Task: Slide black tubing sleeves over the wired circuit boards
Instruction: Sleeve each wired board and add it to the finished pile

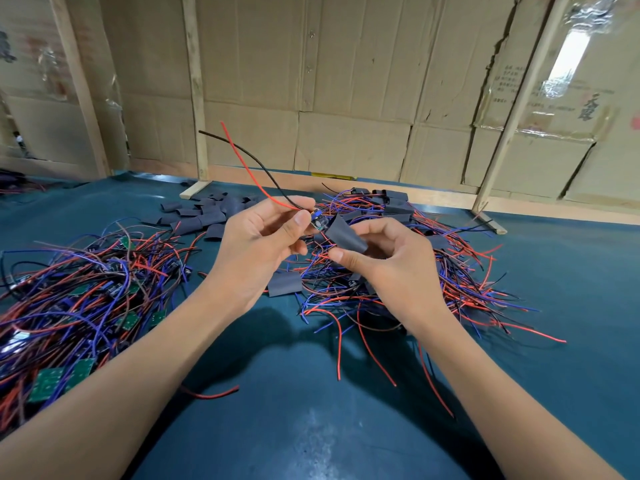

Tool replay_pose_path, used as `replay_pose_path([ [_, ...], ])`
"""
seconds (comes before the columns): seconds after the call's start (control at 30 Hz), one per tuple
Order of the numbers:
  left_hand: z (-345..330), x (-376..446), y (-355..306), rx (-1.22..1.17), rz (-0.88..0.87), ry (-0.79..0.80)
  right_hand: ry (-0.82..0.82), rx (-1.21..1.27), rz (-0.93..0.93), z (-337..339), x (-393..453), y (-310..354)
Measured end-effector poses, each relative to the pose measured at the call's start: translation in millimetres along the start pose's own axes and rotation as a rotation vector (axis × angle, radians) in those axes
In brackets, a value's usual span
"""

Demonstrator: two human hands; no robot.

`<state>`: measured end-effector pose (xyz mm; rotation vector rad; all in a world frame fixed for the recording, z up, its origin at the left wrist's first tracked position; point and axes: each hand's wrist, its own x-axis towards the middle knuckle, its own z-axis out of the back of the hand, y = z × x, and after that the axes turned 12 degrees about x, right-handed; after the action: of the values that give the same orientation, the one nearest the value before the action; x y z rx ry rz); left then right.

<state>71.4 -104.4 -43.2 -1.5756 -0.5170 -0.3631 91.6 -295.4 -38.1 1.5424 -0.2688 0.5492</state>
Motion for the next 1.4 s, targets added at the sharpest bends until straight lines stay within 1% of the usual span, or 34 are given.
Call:
replay_pose_path([
  [0.1, 4, 3, 2, 0.105, -0.071, -0.025, 0.011, 0.018, -0.038, -1, -1, -1],
  [0.17, 5, 3, 3, 0.142, -0.085, -0.005, 0.015, 0.038, -0.044, -1, -2, -1],
  [0.27, 5, 3, 4, 0.130, -0.071, 0.037, 0.010, 0.054, -0.039, -1, -2, -1],
  [0.4, 5, 3, 5, 0.088, -0.054, 0.018, 0.020, 0.065, -0.053, -3, -2, -1],
  [0.6, 3, 3, 8, 0.119, -0.061, -0.005, 0.022, 0.064, -0.038, -1, -3, -2],
  [0.9, 3, 1, 4, 0.116, -0.055, 0.001, 0.024, 0.100, -0.044, -5, -5, -3],
  [1.07, 2, -1, 0, 0.270, -0.079, -0.002, 0.003, 0.126, -0.028, -4, -5, -2],
  [1.17, 0, -2, 0, 0.272, -0.077, 0.003, 0.000, 0.137, -0.039, -3, -5, -1],
  [1.27, -3, -4, 1, 0.235, -0.032, -0.002, 0.008, 0.153, -0.028, -3, -6, 2],
  [1.4, -9, -7, 4, 0.043, 0.135, 0.018, 0.035, 0.184, -0.008, -6, -9, 5],
])
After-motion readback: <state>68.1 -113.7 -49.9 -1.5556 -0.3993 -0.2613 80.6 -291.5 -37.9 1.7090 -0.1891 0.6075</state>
